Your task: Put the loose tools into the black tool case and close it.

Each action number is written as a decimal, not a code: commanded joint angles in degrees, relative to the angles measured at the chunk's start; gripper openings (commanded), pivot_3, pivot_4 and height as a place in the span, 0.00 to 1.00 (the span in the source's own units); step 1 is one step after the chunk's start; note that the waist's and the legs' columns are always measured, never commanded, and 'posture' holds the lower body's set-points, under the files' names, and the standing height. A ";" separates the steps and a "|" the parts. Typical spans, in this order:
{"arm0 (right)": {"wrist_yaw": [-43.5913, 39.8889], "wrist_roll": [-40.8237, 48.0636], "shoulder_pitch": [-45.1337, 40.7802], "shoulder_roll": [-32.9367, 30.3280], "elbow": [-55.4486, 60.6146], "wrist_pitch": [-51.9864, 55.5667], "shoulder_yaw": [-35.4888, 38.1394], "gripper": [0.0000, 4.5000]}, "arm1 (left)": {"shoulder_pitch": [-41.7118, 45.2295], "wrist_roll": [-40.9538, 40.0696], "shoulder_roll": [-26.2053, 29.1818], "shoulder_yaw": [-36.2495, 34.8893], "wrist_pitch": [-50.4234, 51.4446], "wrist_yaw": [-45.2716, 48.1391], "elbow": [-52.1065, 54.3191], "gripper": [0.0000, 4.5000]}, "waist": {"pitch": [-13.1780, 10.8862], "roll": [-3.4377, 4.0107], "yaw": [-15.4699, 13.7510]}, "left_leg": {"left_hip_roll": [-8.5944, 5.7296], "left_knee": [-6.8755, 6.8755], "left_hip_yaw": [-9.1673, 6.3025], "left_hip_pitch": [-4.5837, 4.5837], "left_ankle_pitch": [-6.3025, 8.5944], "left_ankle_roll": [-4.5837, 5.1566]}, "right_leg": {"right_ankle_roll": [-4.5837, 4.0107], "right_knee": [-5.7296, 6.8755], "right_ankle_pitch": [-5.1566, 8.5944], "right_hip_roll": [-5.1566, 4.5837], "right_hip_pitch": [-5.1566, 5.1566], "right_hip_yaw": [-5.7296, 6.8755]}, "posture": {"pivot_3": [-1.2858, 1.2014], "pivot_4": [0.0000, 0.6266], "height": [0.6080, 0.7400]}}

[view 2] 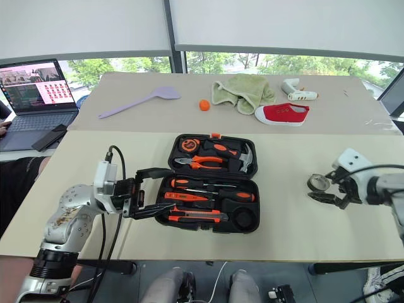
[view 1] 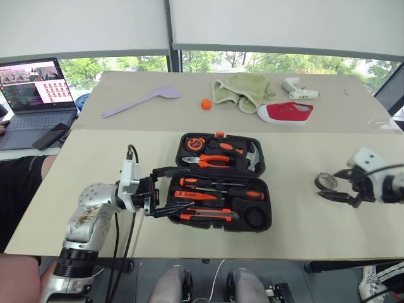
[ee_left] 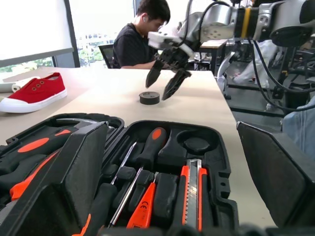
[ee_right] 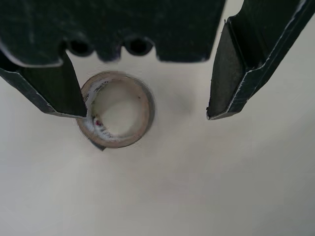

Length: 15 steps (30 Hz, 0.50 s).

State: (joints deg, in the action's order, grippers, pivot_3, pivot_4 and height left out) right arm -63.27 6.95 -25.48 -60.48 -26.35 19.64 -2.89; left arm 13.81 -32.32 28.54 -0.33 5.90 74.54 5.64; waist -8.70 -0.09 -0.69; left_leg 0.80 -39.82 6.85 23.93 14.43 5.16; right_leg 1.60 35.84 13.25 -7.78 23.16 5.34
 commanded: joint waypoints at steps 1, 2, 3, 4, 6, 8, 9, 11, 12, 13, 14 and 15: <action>-2.33 -4.84 -5.82 1.02 -8.39 -2.76 -3.79 0.75 | -0.48 0.62 -0.60 -0.08 -2.04 -1.21 1.46 1.00 | 0.00 0.00 0.09 | 0.00 -0.01 0.00 0.00 0.00 -0.01 | 0.01 0.00 0.00 0.00 0.01 0.00 | 0.52 0.24 1.00; -2.72 -5.78 -7.07 1.44 -10.49 -4.37 -4.53 0.68 | -0.77 0.82 -0.63 -0.06 -2.35 -1.32 1.64 1.00 | 0.00 0.00 0.17 | 0.00 -0.01 0.02 0.01 -0.01 -0.01 | 0.03 0.00 -0.01 0.00 0.00 -0.01 | 0.52 0.24 1.00; -2.85 -6.49 -8.51 1.94 -12.66 -5.79 -5.01 0.60 | -1.16 0.89 -0.59 -0.06 -2.55 -1.42 2.00 1.00 | 0.00 -0.01 0.17 | 0.00 -0.03 0.03 -0.01 -0.01 -0.02 | 0.05 0.00 -0.03 0.00 -0.01 -0.01 | 0.52 0.24 1.00; -3.25 -7.07 -9.78 2.25 -14.40 -7.32 -5.36 0.53 | -1.77 0.85 -0.49 -0.13 -2.64 -1.55 2.68 1.00 | 0.00 -0.01 0.23 | 0.00 -0.04 0.03 -0.01 -0.01 -0.02 | 0.06 0.00 -0.04 0.00 -0.03 -0.01 | 0.52 0.24 1.00; -3.81 -7.86 -11.83 2.71 -17.11 -9.91 -5.71 0.38 | -2.62 0.70 -0.26 -0.21 -2.86 -1.72 3.59 1.00 | 0.00 -0.02 0.31 | 0.00 -0.05 0.04 -0.02 -0.02 -0.03 | 0.07 0.00 -0.05 -0.01 -0.03 -0.02 | 0.52 0.24 1.00; -5.39 -8.28 -13.55 2.61 -18.75 -10.91 -5.80 0.25 | -3.58 0.61 0.02 -0.27 -3.35 -1.57 4.26 1.00 | 0.00 -0.01 0.31 | 0.00 -0.04 0.03 -0.02 -0.03 -0.05 | 0.07 0.00 -0.05 -0.03 -0.03 -0.01 | 0.52 0.24 1.00; -7.17 -8.02 -14.00 2.01 -18.72 -10.66 -5.60 0.16 | -3.91 0.79 0.20 -0.04 -3.90 -0.96 4.29 1.00 | 0.00 -0.01 0.31 | 0.00 -0.04 0.03 -0.02 -0.03 -0.06 | 0.07 0.01 -0.05 -0.04 -0.01 -0.01 | 0.52 0.24 1.00; -10.28 -7.45 -14.18 1.25 -18.29 -11.27 -5.10 0.00 | -4.24 1.06 0.37 0.21 -5.00 -0.02 4.18 1.00 | 0.00 0.00 0.33 | 0.00 -0.04 0.03 -0.02 -0.04 -0.07 | 0.06 0.02 -0.04 -0.04 -0.01 -0.01 | 0.52 0.24 1.00; -12.55 -6.86 -13.88 0.86 -17.21 -12.08 -4.85 0.00 | -4.27 0.91 0.47 0.14 -5.35 0.42 4.00 1.00 | 0.00 0.00 0.33 | 0.00 -0.03 0.04 -0.02 -0.04 -0.08 | 0.06 0.02 -0.04 -0.04 0.00 -0.01 | 0.52 0.24 1.00; -15.44 -5.73 -13.58 0.59 -15.60 -13.38 -4.45 0.00 | -4.28 0.76 0.57 -0.04 -5.57 0.60 3.76 1.00 | -0.01 0.00 0.33 | 0.00 -0.03 0.03 -0.02 -0.04 -0.08 | 0.06 0.01 -0.04 -0.04 0.00 -0.01 | 0.52 0.24 1.00; -20.03 -2.56 -13.16 0.48 -11.04 -11.97 -3.60 0.00 | -4.51 0.60 1.04 -0.20 -5.81 1.34 3.42 1.00 | -0.02 0.03 0.34 | 0.00 -0.03 0.03 -0.02 -0.04 -0.08 | 0.06 0.01 -0.04 -0.06 0.01 0.00 | 0.52 0.24 1.00; -23.13 -0.38 -12.91 0.47 -7.77 -10.65 -2.96 0.00 | -4.69 0.45 1.43 -0.33 -5.94 1.87 3.20 1.00 | -0.04 0.05 0.42 | 0.00 -0.02 0.03 -0.01 -0.04 -0.08 | 0.06 0.01 -0.04 -0.07 0.01 0.00 | 0.52 0.24 1.00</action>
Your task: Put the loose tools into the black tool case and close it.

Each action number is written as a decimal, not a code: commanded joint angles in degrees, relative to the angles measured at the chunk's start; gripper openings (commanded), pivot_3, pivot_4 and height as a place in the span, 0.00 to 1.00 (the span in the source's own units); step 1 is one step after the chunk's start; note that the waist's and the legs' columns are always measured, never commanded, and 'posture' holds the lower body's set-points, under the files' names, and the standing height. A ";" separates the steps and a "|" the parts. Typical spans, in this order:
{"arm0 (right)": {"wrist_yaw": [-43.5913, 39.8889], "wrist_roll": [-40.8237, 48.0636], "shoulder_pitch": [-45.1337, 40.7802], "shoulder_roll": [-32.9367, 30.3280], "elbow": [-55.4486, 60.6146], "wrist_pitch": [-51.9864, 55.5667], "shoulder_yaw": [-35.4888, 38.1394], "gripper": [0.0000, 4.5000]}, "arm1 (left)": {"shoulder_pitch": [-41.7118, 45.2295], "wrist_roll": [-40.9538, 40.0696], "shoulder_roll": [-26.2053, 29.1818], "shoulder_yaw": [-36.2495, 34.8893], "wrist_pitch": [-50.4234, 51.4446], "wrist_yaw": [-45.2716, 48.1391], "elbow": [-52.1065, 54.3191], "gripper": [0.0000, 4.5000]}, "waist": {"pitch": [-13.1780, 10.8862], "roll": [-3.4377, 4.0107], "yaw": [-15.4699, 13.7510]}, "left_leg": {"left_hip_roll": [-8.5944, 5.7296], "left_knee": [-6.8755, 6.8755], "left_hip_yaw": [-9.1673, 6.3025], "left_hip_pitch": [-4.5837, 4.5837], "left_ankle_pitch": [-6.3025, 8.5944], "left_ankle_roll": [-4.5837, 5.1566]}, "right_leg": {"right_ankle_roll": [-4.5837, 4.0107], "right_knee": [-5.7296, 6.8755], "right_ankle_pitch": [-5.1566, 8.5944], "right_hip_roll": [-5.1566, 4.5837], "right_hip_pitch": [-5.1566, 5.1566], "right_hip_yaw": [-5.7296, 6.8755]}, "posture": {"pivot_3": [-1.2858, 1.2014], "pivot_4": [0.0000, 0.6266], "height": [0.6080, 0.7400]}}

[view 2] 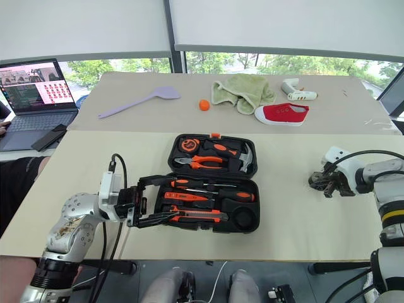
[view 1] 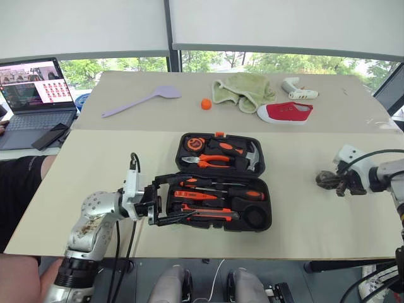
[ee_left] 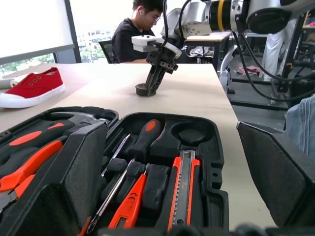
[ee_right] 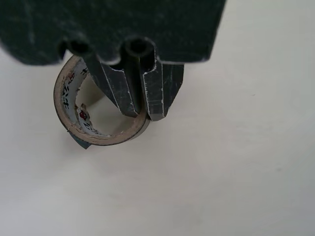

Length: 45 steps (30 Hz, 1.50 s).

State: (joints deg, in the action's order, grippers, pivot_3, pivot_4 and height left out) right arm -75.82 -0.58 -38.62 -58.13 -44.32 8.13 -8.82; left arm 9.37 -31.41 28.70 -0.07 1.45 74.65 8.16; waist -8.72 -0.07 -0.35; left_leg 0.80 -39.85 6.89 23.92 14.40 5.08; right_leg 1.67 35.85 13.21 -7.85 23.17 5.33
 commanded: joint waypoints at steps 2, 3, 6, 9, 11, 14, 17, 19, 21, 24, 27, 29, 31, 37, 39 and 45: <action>-15.57 15.12 2.04 -2.67 23.14 9.96 3.20 0.00 | -1.17 -0.01 2.59 -0.63 -2.95 3.95 -0.12 1.00 | -0.07 0.13 0.43 | 0.03 0.02 0.00 -0.01 0.00 0.00 | 0.00 0.01 0.00 -0.01 0.01 0.00 | 0.52 0.24 1.00; -16.32 18.29 3.35 -2.83 31.18 15.51 2.84 0.00 | -1.80 0.13 3.31 -0.72 -3.19 4.74 -0.44 1.00 | -0.08 0.14 0.72 | 0.03 0.03 0.00 -0.01 0.00 0.00 | 0.00 0.03 0.00 -0.01 0.03 -0.01 | 0.52 0.24 1.00; -14.41 25.39 7.50 -3.13 51.19 27.95 1.21 0.00 | -3.19 -0.27 4.56 -1.00 -3.25 5.74 -1.01 1.00 | -0.07 0.15 0.94 | 0.14 0.10 -0.11 -0.04 0.03 -0.09 | -0.06 0.04 0.02 -0.33 0.05 0.12 | 0.52 0.24 1.00; -9.23 29.68 9.81 -1.99 61.55 37.33 0.23 0.00 | -3.82 -1.52 4.44 -1.48 -2.11 4.75 -0.48 1.00 | -0.10 0.11 0.55 | 0.11 0.09 -0.20 -0.03 0.13 -0.05 | -0.09 0.02 0.04 -0.51 0.04 0.27 | 0.52 0.24 1.00; -6.56 29.38 10.92 -1.30 64.48 39.59 -1.01 0.00 | -4.26 -1.59 4.83 -1.35 -1.95 4.92 0.09 1.00 | -0.11 0.10 -0.09 | 0.05 0.04 -0.24 -0.02 0.41 -0.41 | -0.07 -0.01 0.03 -0.61 0.07 0.27 | 0.52 0.24 1.00; -2.94 25.06 13.01 -0.71 66.88 38.43 -5.60 0.00 | -5.33 -1.40 5.79 -1.31 -2.03 5.56 0.66 1.00 | -0.11 0.08 -0.47 | -0.04 -0.03 -0.23 -0.03 0.57 -0.21 | 0.02 -0.12 -0.03 -0.68 0.22 0.28 | 0.52 0.24 1.00; 1.19 23.12 12.93 0.91 67.51 39.51 -7.73 0.00 | -5.61 -1.12 7.03 -1.61 -1.94 5.95 0.61 1.00 | -0.14 0.02 -0.34 | -0.05 -0.03 -0.18 -0.02 0.47 -0.38 | 0.04 -0.15 -0.03 -0.63 0.23 0.25 | 0.52 0.24 1.00; 1.80 20.92 12.99 0.46 67.27 38.33 -9.64 0.00 | -5.19 -0.95 7.56 -1.40 -1.59 5.92 0.52 1.00 | -0.14 0.03 -0.33 | -0.05 -0.03 -0.12 0.12 0.41 -0.45 | 0.04 -0.06 -0.03 -0.58 0.20 0.22 | 0.52 0.24 1.00; 1.73 18.68 13.27 -0.55 66.95 36.70 -11.44 0.00 | -5.04 -0.95 8.43 -0.97 -0.22 5.81 0.71 1.00 | -0.14 0.01 -0.32 | -0.03 -0.03 -0.14 0.15 0.32 -0.43 | 0.03 -0.03 -0.03 -0.51 0.22 0.26 | 0.52 0.24 1.00; 1.72 16.25 13.32 -1.41 66.25 34.64 -12.59 0.00 | -5.06 -0.70 8.53 -0.85 -0.44 5.82 0.92 1.00 | -0.14 0.01 -0.31 | -0.04 -0.03 -0.15 0.16 0.31 -0.41 | 0.03 -0.04 -0.03 -0.46 0.22 0.30 | 0.52 0.24 1.00; 0.39 15.05 12.56 -2.33 66.04 34.57 -13.88 0.00 | -5.99 -0.14 8.43 -1.20 -0.93 4.81 1.45 1.00 | -0.15 -0.02 -0.37 | -0.04 -0.05 -0.15 0.15 0.33 -0.37 | 0.04 -0.05 -0.03 -0.35 0.19 0.33 | 0.52 0.24 1.00; 0.27 17.25 12.26 -1.03 66.58 36.29 -13.21 0.00 | -6.34 -0.07 8.13 -1.65 -0.96 3.61 1.94 1.00 | -0.15 -0.03 -0.44 | -0.04 -0.07 -0.17 0.15 0.35 -0.37 | 0.05 -0.07 -0.03 -0.37 0.20 0.35 | 0.52 0.24 1.00; -0.91 19.29 11.95 -0.68 67.58 37.69 -12.86 0.17 | -6.49 -0.09 8.15 -2.11 -0.60 2.31 2.51 1.00 | -0.16 -0.05 -0.41 | -0.04 -0.07 -0.17 0.15 0.36 -0.38 | 0.05 -0.08 -0.03 -0.40 0.19 0.35 | 0.52 0.24 1.00; -3.11 19.83 12.07 -0.56 65.33 33.22 -10.80 0.57 | -6.67 0.02 10.06 -3.01 0.91 0.60 3.22 1.00 | -0.17 -0.07 -0.39 | -0.03 -0.03 -0.20 0.17 0.32 -0.33 | 0.03 -0.07 -0.01 -0.45 0.18 0.35 | 0.52 0.24 1.00; -5.74 21.91 12.90 -0.15 63.97 29.75 -8.31 0.72 | -6.06 -0.22 10.40 -3.36 1.43 -0.39 3.02 1.00 | -0.17 -0.08 -0.42 | -0.04 -0.02 -0.20 0.20 0.17 -0.07 | 0.03 -0.08 0.00 -0.32 0.19 0.39 | 0.52 0.24 1.00; -5.93 30.12 13.39 3.01 56.45 26.67 3.63 0.72 | -3.23 2.04 9.08 -6.03 5.29 -11.01 -0.81 0.94 | -0.23 -0.17 -0.40 | -0.04 -0.04 -0.20 0.23 0.17 -0.04 | 0.06 -0.10 -0.03 -0.33 0.17 0.38 | 0.52 0.24 1.00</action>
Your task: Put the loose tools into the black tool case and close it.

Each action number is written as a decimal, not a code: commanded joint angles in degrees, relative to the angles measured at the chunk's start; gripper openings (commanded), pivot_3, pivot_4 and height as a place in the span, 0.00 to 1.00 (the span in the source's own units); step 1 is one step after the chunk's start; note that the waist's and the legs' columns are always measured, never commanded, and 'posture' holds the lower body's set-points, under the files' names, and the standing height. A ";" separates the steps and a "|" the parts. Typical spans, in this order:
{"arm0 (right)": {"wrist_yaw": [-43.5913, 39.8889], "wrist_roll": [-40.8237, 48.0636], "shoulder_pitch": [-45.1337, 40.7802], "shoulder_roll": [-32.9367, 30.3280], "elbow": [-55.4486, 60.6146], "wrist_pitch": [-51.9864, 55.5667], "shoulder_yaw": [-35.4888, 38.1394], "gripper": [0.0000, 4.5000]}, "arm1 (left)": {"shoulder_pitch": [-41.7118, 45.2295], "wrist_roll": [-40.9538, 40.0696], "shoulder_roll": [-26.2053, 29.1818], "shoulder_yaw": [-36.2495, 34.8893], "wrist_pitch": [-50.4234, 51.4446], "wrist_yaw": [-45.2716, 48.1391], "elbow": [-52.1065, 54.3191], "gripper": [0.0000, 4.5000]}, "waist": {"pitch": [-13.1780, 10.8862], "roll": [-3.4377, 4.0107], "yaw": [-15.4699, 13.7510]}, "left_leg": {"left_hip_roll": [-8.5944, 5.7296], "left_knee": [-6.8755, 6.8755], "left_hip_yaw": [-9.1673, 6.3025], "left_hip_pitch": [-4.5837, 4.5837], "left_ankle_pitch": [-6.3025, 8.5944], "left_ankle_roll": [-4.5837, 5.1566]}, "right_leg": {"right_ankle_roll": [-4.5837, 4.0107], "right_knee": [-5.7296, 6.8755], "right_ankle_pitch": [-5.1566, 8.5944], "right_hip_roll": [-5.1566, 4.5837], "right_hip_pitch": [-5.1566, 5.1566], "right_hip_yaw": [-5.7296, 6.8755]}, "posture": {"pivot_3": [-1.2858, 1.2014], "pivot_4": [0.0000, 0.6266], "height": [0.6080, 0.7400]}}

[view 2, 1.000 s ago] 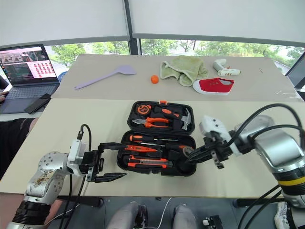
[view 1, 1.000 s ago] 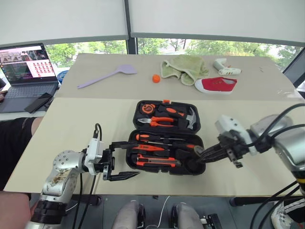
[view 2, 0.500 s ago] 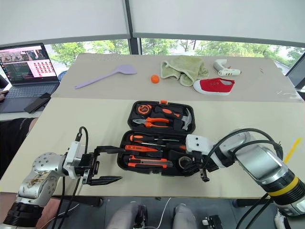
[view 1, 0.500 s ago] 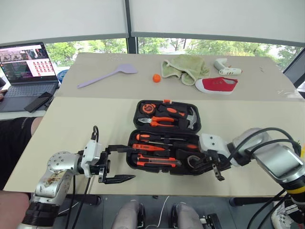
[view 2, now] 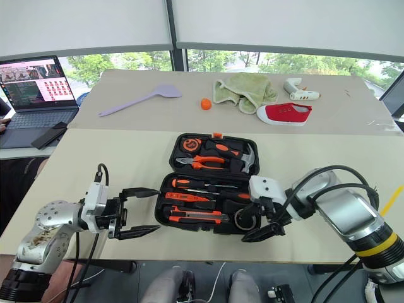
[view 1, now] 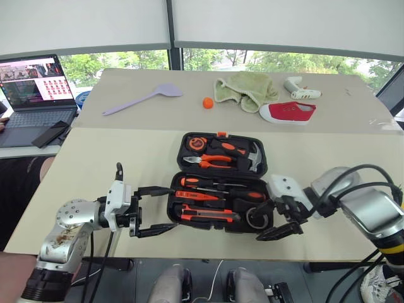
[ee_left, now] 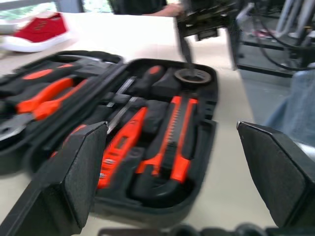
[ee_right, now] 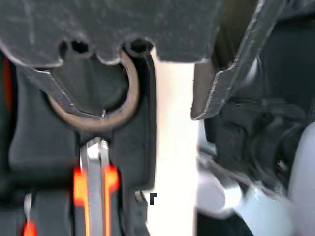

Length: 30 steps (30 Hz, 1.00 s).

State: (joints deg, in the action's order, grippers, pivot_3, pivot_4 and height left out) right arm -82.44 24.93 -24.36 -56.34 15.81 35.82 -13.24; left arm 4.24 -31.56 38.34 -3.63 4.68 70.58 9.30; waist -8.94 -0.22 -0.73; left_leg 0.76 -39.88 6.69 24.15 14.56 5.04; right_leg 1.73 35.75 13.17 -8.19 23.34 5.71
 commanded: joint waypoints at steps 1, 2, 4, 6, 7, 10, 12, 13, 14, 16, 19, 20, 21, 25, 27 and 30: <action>2.04 5.20 -0.45 2.04 -5.28 -0.92 9.84 0.73 | 2.60 5.13 -1.02 -2.44 1.38 -10.19 -3.74 0.89 | -0.01 -0.03 -0.07 | 0.00 0.00 -0.01 -0.02 0.00 0.00 | 0.00 0.01 0.00 0.00 -0.03 0.01 | 0.52 0.24 1.00; 2.21 7.02 0.63 3.48 -7.34 -1.32 12.34 0.73 | 3.34 7.00 -1.80 -2.40 1.72 -13.41 -5.22 0.83 | -0.01 -0.03 -0.10 | 0.00 0.00 -0.02 -0.05 0.00 0.00 | 0.00 0.01 0.00 0.01 -0.06 0.02 | 0.52 0.24 1.00; 4.29 8.31 3.63 7.47 -12.71 -5.68 17.67 0.61 | 5.44 9.26 -5.79 -3.22 2.84 -22.35 -7.64 0.67 | 0.00 -0.14 -0.26 | 0.00 0.02 -0.03 -0.07 0.00 0.01 | 0.00 0.00 0.00 0.04 -0.10 0.04 | 0.52 0.24 1.00; 3.95 6.94 6.00 9.15 -16.10 -11.10 19.87 0.47 | 7.08 9.53 -8.99 -3.58 3.82 -26.70 -8.65 0.48 | -0.03 -0.25 -0.76 | -0.01 0.02 -0.02 -0.07 -0.01 0.04 | 0.02 -0.03 -0.01 0.08 -0.21 0.05 | 0.52 0.24 1.00; 6.46 4.01 6.61 11.10 -19.12 -17.16 20.56 0.40 | 8.34 10.89 -10.78 -2.81 3.71 -28.82 -9.92 0.39 | -0.04 -0.26 -0.80 | -0.04 0.01 0.00 -0.05 -0.02 0.06 | 0.04 -0.01 -0.03 0.09 -0.20 0.05 | 0.52 0.24 1.00; 12.01 -3.68 7.44 14.43 -25.64 -30.94 19.97 0.18 | 10.58 13.34 -13.99 -0.12 4.44 -31.35 -12.07 0.15 | -0.04 -0.27 -0.65 | -0.09 -0.02 0.15 -0.02 -0.03 0.07 | 0.09 0.03 -0.05 0.12 -0.14 0.02 | 0.52 0.24 1.00; 15.69 -8.84 7.41 15.63 -29.00 -37.73 18.44 0.03 | 11.33 14.07 -14.93 2.14 4.73 -30.06 -12.76 0.01 | -0.04 -0.27 -0.47 | -0.11 -0.02 0.19 -0.06 -0.05 0.05 | 0.10 0.07 -0.06 0.18 -0.15 -0.03 | 0.52 0.24 1.00; 17.24 -10.06 7.23 16.28 -30.00 -39.00 18.15 0.01 | 11.55 14.28 -15.14 3.32 4.72 -28.93 -12.93 0.00 | -0.04 -0.26 -0.34 | -0.10 -0.01 0.20 -0.06 -0.06 0.03 | 0.10 0.07 -0.05 0.22 -0.14 -0.03 | 0.52 0.24 1.00; 18.08 -10.58 6.91 16.74 -30.78 -39.68 18.06 0.01 | 11.78 14.47 -15.16 3.98 4.63 -28.29 -13.18 0.00 | -0.04 -0.27 -0.13 | -0.10 -0.01 0.21 -0.07 -0.07 0.01 | 0.10 0.08 -0.05 0.25 -0.14 -0.06 | 0.52 0.24 1.00; 20.84 -12.74 6.71 17.42 -31.79 -40.22 17.55 0.01 | 12.50 15.43 -14.82 6.52 5.93 -26.65 -14.08 0.00 | -0.04 -0.27 0.07 | -0.06 0.00 0.21 -0.07 -0.10 -0.05 | 0.09 0.07 -0.05 0.34 -0.12 -0.09 | 0.52 0.24 1.00; 20.53 -12.04 7.54 18.17 -31.16 -40.57 17.11 0.01 | 13.09 16.17 -14.75 9.25 6.13 -23.91 -14.15 0.00 | -0.03 -0.25 -0.01 | -0.04 0.01 0.20 -0.11 -0.16 -0.13 | 0.07 0.11 -0.04 0.38 -0.14 -0.11 | 0.52 0.24 1.00; 20.26 -11.38 7.93 18.43 -30.46 -40.52 17.07 0.01 | 13.31 16.18 -15.18 9.62 6.30 -23.77 -14.05 0.00 | -0.03 -0.24 -0.06 | -0.04 0.00 0.20 -0.11 -0.16 -0.13 | 0.08 0.11 -0.04 0.38 -0.15 -0.12 | 0.52 0.24 1.00; 19.95 -10.86 8.44 18.55 -29.64 -40.14 16.99 0.01 | 13.44 15.95 -15.51 10.03 6.71 -23.27 -13.85 0.00 | -0.03 -0.24 -0.13 | -0.04 0.00 0.19 -0.12 -0.15 -0.13 | 0.08 0.09 -0.04 0.37 -0.18 -0.12 | 0.52 0.24 1.00; 18.31 -8.86 11.71 17.70 -25.32 -37.66 17.12 0.01 | 12.32 15.43 -15.92 12.86 8.55 -20.48 -10.67 0.00 | -0.02 -0.22 -0.48 | -0.04 0.01 0.15 -0.12 -0.13 -0.09 | 0.09 0.03 -0.03 0.32 -0.21 -0.11 | 0.52 0.24 1.00; 18.46 -8.35 12.94 16.98 -23.87 -36.87 17.65 0.01 | 11.34 15.49 -15.70 13.14 9.57 -20.53 -8.88 0.00 | -0.01 -0.21 -0.47 | -0.04 0.03 0.15 -0.13 -0.12 -0.09 | 0.10 0.02 -0.02 0.31 -0.21 -0.12 | 0.52 0.24 1.00; 18.70 -7.45 14.57 16.04 -22.22 -35.76 18.79 0.01 | 9.08 15.02 -14.46 13.26 11.38 -19.82 -5.35 0.00 | -0.01 -0.21 -0.46 | -0.04 0.04 0.15 -0.12 -0.11 -0.07 | 0.11 -0.01 -0.01 0.29 -0.20 -0.13 | 0.52 0.24 1.00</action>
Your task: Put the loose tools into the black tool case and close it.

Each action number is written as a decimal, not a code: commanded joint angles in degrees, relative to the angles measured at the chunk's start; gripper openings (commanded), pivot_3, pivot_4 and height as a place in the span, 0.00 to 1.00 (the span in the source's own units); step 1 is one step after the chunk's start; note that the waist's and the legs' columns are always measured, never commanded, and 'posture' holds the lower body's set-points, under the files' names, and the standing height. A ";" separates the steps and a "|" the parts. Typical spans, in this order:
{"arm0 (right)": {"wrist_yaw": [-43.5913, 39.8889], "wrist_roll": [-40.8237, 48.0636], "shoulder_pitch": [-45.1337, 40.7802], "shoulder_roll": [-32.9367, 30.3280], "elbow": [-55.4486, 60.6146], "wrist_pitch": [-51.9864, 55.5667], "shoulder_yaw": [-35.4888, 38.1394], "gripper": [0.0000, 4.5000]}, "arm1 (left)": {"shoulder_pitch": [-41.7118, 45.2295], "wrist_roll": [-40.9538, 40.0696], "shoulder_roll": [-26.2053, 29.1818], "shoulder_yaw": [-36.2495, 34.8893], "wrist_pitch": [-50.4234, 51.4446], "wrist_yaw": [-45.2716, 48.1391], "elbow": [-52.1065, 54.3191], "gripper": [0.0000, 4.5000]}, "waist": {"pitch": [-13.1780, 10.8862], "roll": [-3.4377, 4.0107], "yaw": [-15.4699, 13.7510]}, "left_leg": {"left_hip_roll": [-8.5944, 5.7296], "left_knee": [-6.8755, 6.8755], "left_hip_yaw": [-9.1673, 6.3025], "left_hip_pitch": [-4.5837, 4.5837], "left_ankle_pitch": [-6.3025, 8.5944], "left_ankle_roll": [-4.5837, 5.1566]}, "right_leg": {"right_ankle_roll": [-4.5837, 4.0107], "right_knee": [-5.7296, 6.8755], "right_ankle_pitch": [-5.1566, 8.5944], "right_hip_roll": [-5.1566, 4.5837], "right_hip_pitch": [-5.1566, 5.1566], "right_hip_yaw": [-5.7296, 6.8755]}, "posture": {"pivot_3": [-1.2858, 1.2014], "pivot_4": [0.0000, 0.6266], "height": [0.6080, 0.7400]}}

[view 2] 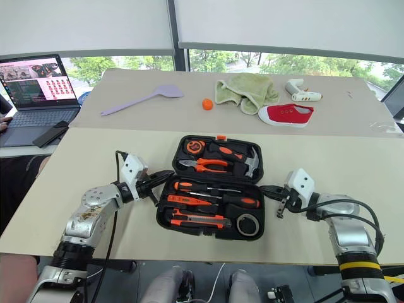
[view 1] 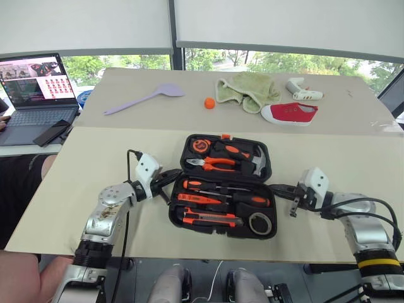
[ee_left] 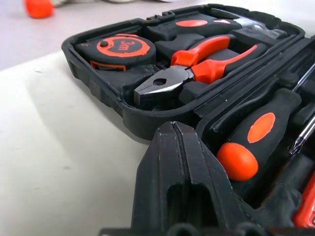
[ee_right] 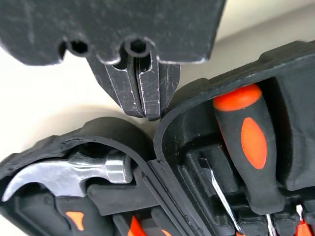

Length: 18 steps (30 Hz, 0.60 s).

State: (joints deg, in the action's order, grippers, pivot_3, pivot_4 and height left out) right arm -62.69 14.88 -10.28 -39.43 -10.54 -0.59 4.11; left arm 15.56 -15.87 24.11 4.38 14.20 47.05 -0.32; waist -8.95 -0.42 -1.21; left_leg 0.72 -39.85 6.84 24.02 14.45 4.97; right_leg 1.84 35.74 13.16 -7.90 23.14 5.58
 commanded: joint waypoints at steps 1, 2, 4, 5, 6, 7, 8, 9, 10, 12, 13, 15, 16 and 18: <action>-0.86 2.59 0.87 -1.14 3.99 0.50 1.89 0.01 | -3.24 -1.03 0.27 4.98 2.55 3.74 5.60 0.00 | 0.00 0.00 0.03 | 0.00 0.00 0.00 0.00 0.01 0.01 | 0.00 0.00 0.00 -0.01 0.00 -0.02 | 0.52 0.24 1.00; -0.74 2.52 1.08 -1.29 3.86 0.39 2.19 0.01 | -3.89 -1.25 0.56 4.77 3.05 3.74 6.46 0.00 | 0.00 0.00 0.11 | 0.00 0.00 0.00 0.00 0.01 0.01 | 0.00 -0.01 0.01 -0.01 0.00 -0.03 | 0.52 0.24 1.00; -0.47 2.05 1.21 -1.48 2.54 -0.25 2.91 0.01 | -5.46 -1.61 1.57 3.86 3.81 3.71 7.97 0.00 | 0.00 0.00 0.19 | 0.00 0.00 0.00 -0.01 0.03 0.04 | 0.00 0.00 0.01 -0.05 0.01 -0.05 | 0.52 0.24 1.00; -0.35 1.91 1.13 -1.46 1.98 -0.53 3.17 0.01 | -5.96 -1.71 1.92 3.48 4.04 3.71 8.37 0.00 | 0.00 0.00 0.35 | 0.01 0.01 0.00 -0.01 0.04 0.05 | 0.00 0.00 0.01 -0.05 0.03 -0.06 | 0.52 0.24 1.00; -0.15 1.73 0.77 -1.41 0.94 -0.70 3.38 0.01 | -6.34 -1.82 2.37 2.96 4.10 3.93 8.52 0.00 | 0.00 0.00 0.41 | 0.02 0.01 0.00 -0.01 0.04 0.04 | -0.01 0.01 0.01 -0.04 0.04 -0.07 | 0.52 0.24 1.00; 0.04 1.45 0.35 -1.34 0.02 -1.04 3.44 0.01 | -6.49 -1.83 2.69 2.46 4.12 3.87 8.49 0.00 | 0.00 0.00 0.45 | 0.02 0.01 -0.01 -0.01 0.04 0.04 | -0.01 0.02 0.01 -0.04 0.06 -0.07 | 0.52 0.24 1.00; -0.09 1.40 0.11 -1.39 -0.52 -0.97 3.36 0.01 | -6.48 -1.82 3.00 2.03 4.23 3.83 8.33 0.00 | 0.00 0.00 0.44 | 0.02 0.02 -0.01 -0.01 0.04 0.04 | -0.02 0.03 0.01 -0.04 0.06 -0.07 | 0.52 0.24 1.00; -0.55 1.30 -0.13 -1.59 -0.90 -0.94 3.04 0.01 | -6.14 -1.55 3.24 1.24 3.82 3.46 7.61 0.00 | 0.00 0.01 0.44 | 0.02 0.01 -0.03 -0.02 0.04 0.04 | -0.02 0.04 0.01 -0.05 0.05 -0.06 | 0.52 0.24 1.00; -0.96 1.30 -0.31 -1.83 -1.06 -0.62 2.78 0.01 | -5.75 -1.49 3.47 0.45 3.59 3.19 6.91 0.00 | -0.01 0.01 0.47 | 0.02 0.01 -0.03 -0.02 0.03 0.04 | -0.02 0.05 0.01 -0.05 0.05 -0.07 | 0.52 0.24 1.00; -2.05 1.88 -0.60 -2.73 -0.84 1.26 2.78 0.01 | -4.88 -2.42 4.05 -1.84 4.60 2.67 5.56 0.00 | -0.01 0.00 0.51 | 0.02 0.00 -0.03 -0.02 0.03 0.04 | -0.03 0.06 0.01 -0.05 0.06 -0.08 | 0.52 0.24 1.00; -1.99 1.84 -0.85 -3.11 -1.02 1.72 3.09 0.01 | -4.51 -2.90 4.23 -2.92 4.70 2.44 5.03 0.00 | -0.01 0.01 0.50 | 0.03 0.00 -0.04 -0.02 0.03 0.04 | -0.04 0.08 0.00 -0.05 0.07 -0.08 | 0.52 0.24 1.00; -2.73 2.88 -1.08 -4.43 -1.18 4.33 4.04 0.01 | -4.18 -3.83 5.84 -4.34 5.69 3.52 5.01 0.00 | -0.01 0.00 0.53 | 0.04 0.00 -0.04 -0.02 0.02 0.03 | -0.04 0.10 0.00 -0.05 0.08 -0.08 | 0.52 0.24 1.00; -2.98 3.39 -1.10 -5.01 -1.15 5.48 4.43 0.01 | -4.17 -3.97 6.72 -4.58 6.42 4.01 5.28 0.00 | -0.01 0.00 0.55 | 0.04 0.00 -0.04 -0.02 0.02 0.04 | -0.04 0.10 0.00 -0.06 0.08 -0.08 | 0.52 0.24 1.00; -4.37 6.42 -0.86 -6.89 0.86 10.75 5.54 0.07 | -3.40 -3.92 9.41 -4.67 13.07 3.09 5.87 0.06 | -0.01 0.01 0.52 | 0.03 0.00 -0.04 -0.02 0.03 0.04 | -0.04 0.10 0.00 -0.08 0.08 -0.08 | 0.52 0.24 1.00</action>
State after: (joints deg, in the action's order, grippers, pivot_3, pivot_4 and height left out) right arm -66.02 17.95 -10.59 -44.43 -12.18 6.75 6.55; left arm 11.25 -18.82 31.96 0.41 22.51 50.58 3.93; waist -8.96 -0.42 -0.70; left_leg 0.75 -39.84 6.80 24.00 14.48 5.00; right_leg 1.80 35.84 13.17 -7.99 23.22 5.51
